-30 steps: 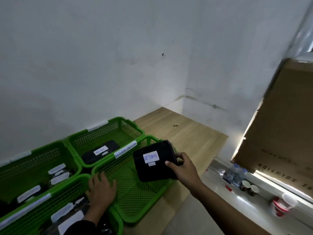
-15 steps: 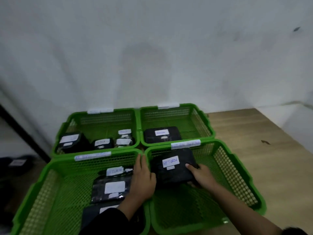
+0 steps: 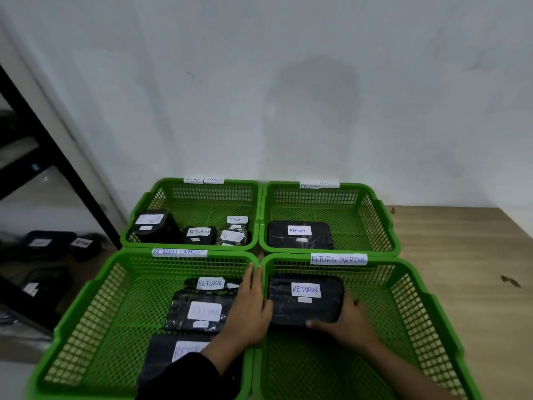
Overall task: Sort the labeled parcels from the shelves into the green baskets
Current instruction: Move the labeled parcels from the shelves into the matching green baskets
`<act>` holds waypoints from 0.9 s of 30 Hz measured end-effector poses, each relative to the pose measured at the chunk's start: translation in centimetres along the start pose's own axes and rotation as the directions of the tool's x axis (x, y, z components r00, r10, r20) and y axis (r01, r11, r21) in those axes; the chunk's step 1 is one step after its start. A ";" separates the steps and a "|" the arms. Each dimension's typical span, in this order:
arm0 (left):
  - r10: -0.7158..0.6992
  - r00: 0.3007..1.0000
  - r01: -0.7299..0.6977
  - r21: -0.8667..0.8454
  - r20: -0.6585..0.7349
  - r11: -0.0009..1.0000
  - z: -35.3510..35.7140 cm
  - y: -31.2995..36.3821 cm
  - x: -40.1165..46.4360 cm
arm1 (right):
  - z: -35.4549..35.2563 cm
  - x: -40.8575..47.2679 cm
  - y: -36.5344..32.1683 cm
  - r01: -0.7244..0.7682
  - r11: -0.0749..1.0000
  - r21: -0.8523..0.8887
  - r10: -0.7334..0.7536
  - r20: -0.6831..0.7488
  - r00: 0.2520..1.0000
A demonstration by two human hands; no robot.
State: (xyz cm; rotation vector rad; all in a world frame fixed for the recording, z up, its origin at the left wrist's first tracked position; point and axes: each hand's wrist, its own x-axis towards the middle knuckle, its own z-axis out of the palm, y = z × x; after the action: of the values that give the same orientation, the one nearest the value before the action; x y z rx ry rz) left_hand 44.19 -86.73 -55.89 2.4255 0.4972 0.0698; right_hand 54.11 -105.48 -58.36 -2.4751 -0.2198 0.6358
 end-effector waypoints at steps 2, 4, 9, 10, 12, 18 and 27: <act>0.003 1.000 -0.003 -0.003 0.004 1.000 0.0 -0.1 0.0 | -0.2 0.1 -0.2 0.003 1.000 -0.027 -0.003 0.018 1.000; -0.002 1.000 0.002 -0.009 0.013 1.000 0.0 -0.2 0.0 | -0.2 0.1 -0.3 -0.003 0.999 -0.054 0.004 0.021 1.000; 0.009 0.999 -0.008 -0.017 0.034 1.000 0.1 -0.5 0.2 | -1.0 -2.0 -2.0 -0.067 0.996 -0.062 0.063 -0.063 0.996; 0.011 0.999 -0.010 -0.019 0.043 1.000 0.1 -0.6 0.2 | -1.2 -2.7 -2.5 -0.056 0.996 -0.068 0.049 -0.100 0.994; 0.020 0.998 -0.019 -0.011 0.066 1.000 -0.1 -0.6 0.2 | -1.4 -4.0 -3.3 -0.015 0.999 -0.034 0.009 -0.163 0.987; 0.016 0.976 -0.027 0.048 0.215 0.998 -1.7 -0.5 0.5 | -2.6 -8.8 -6.4 0.141 0.990 0.022 -0.121 -0.406 0.906; 0.301 0.949 -0.293 -0.092 0.091 0.952 -9.9 0.4 -3.1 | -3.4 -19.1 -10.5 0.317 0.946 0.074 -0.199 -0.639 0.743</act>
State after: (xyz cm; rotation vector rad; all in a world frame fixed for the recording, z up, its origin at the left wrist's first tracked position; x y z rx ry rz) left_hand 39.75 -82.22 -47.64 2.3949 0.0774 0.0887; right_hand 38.86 -103.99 -42.48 -2.2734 -0.2252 -0.2955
